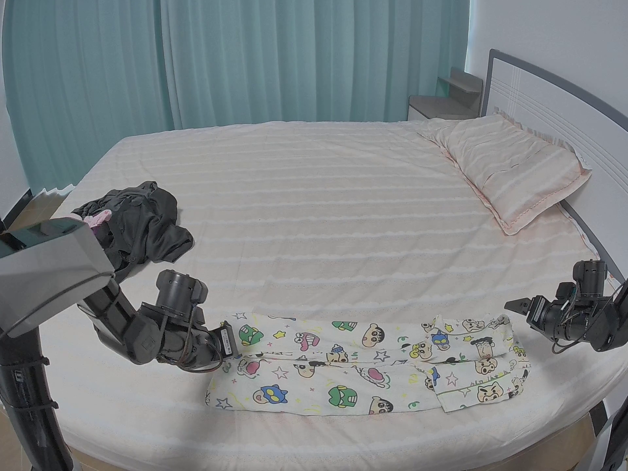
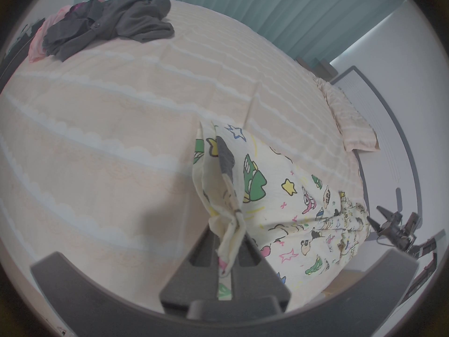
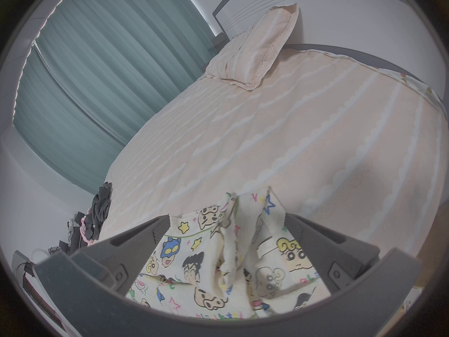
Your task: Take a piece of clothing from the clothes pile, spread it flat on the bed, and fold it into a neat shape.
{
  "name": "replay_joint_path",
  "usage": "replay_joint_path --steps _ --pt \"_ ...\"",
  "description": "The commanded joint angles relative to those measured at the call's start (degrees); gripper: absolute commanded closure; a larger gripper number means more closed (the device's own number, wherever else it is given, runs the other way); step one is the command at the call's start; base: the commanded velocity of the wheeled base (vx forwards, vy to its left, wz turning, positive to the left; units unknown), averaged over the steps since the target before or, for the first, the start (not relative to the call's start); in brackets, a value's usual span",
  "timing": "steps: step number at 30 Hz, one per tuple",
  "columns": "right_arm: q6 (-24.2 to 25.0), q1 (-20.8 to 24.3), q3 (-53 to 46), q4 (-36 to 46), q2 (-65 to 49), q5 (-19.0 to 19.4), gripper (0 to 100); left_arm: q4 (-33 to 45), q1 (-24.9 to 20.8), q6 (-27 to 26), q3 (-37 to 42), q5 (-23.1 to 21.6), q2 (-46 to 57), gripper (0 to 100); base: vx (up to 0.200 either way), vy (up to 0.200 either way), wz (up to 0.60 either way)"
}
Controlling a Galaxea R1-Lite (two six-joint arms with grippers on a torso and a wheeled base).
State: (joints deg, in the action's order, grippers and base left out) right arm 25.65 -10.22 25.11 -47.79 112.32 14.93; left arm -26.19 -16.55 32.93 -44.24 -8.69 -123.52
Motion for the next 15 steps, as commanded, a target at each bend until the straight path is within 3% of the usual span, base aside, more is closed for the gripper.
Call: replay_joint_path --steps 1,10,15 --pt "0.0 -0.1 0.0 0.0 0.0 0.1 0 0.6 3.5 0.0 1.5 -0.9 4.8 100 0.000 0.000 0.00" --pt "0.0 0.0 0.0 0.0 0.0 0.1 0 1.8 15.9 -0.7 4.9 -6.6 10.8 100 0.000 0.000 0.00" --pt "0.0 0.0 -0.1 0.0 0.0 0.1 0 3.5 20.2 -2.8 5.5 -7.3 12.9 100 0.000 0.000 0.00"
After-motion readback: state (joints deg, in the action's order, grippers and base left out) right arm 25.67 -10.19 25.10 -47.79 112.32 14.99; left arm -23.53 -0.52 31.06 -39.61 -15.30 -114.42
